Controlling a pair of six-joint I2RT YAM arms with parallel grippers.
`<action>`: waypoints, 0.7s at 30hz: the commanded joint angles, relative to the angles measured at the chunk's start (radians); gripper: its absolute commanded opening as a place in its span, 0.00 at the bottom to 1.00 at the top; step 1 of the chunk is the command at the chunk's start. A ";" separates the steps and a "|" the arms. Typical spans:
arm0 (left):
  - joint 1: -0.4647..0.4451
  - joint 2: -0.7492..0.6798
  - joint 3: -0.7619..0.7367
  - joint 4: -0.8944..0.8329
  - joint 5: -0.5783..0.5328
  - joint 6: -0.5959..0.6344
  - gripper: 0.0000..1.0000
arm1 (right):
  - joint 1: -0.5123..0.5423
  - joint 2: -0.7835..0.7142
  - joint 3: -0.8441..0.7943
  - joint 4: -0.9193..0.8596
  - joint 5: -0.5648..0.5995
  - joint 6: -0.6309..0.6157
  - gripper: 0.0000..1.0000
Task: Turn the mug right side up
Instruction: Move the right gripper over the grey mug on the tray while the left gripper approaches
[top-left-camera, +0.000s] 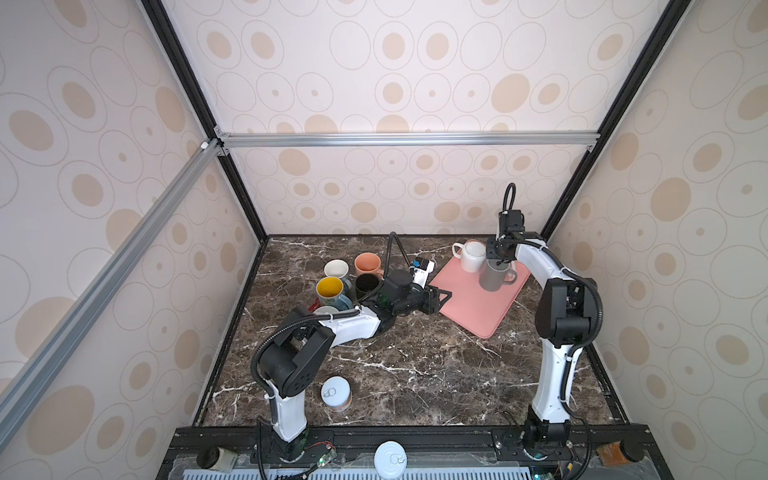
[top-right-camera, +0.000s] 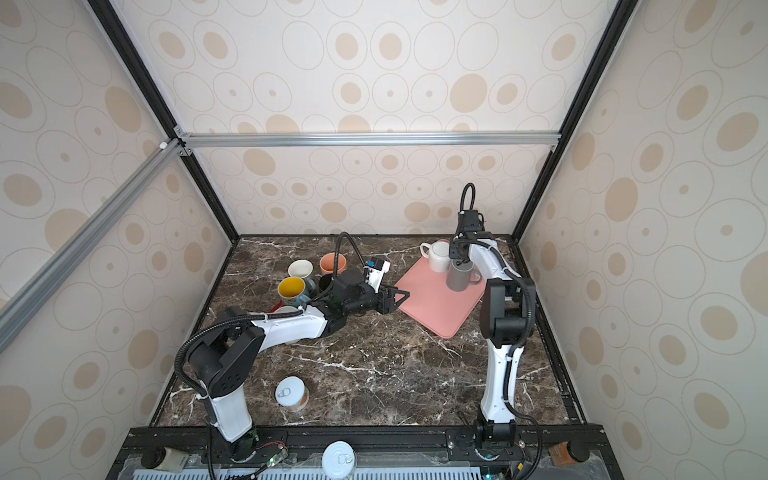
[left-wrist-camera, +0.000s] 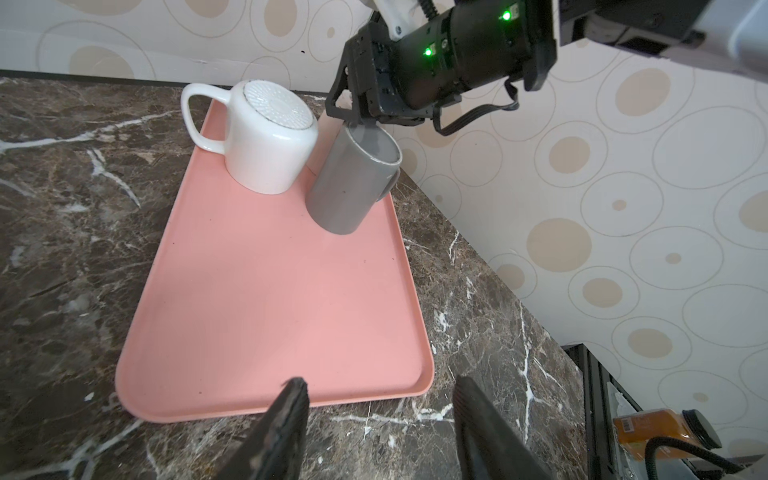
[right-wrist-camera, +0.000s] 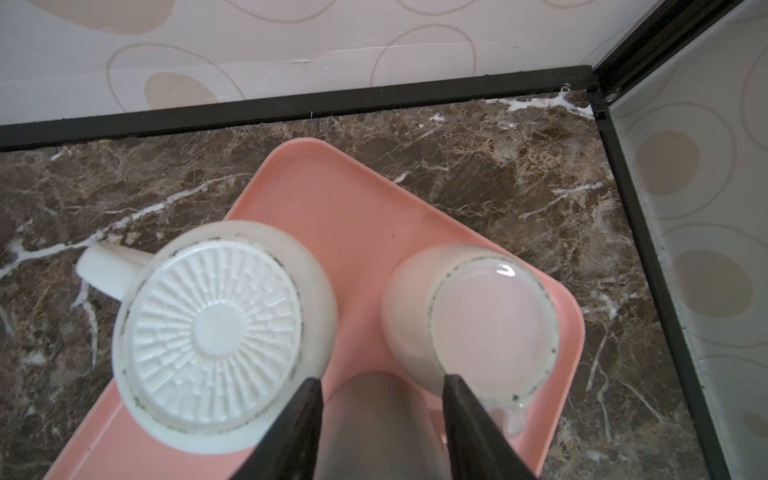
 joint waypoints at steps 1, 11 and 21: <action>-0.003 -0.017 -0.001 0.012 0.004 0.012 0.56 | -0.001 -0.090 -0.111 0.015 -0.016 0.024 0.49; -0.018 0.008 0.014 -0.005 0.026 0.014 0.56 | 0.000 -0.197 -0.270 -0.012 -0.070 0.185 0.48; -0.109 0.061 -0.006 0.037 0.022 -0.016 0.55 | -0.006 -0.305 -0.327 -0.117 -0.194 0.288 0.48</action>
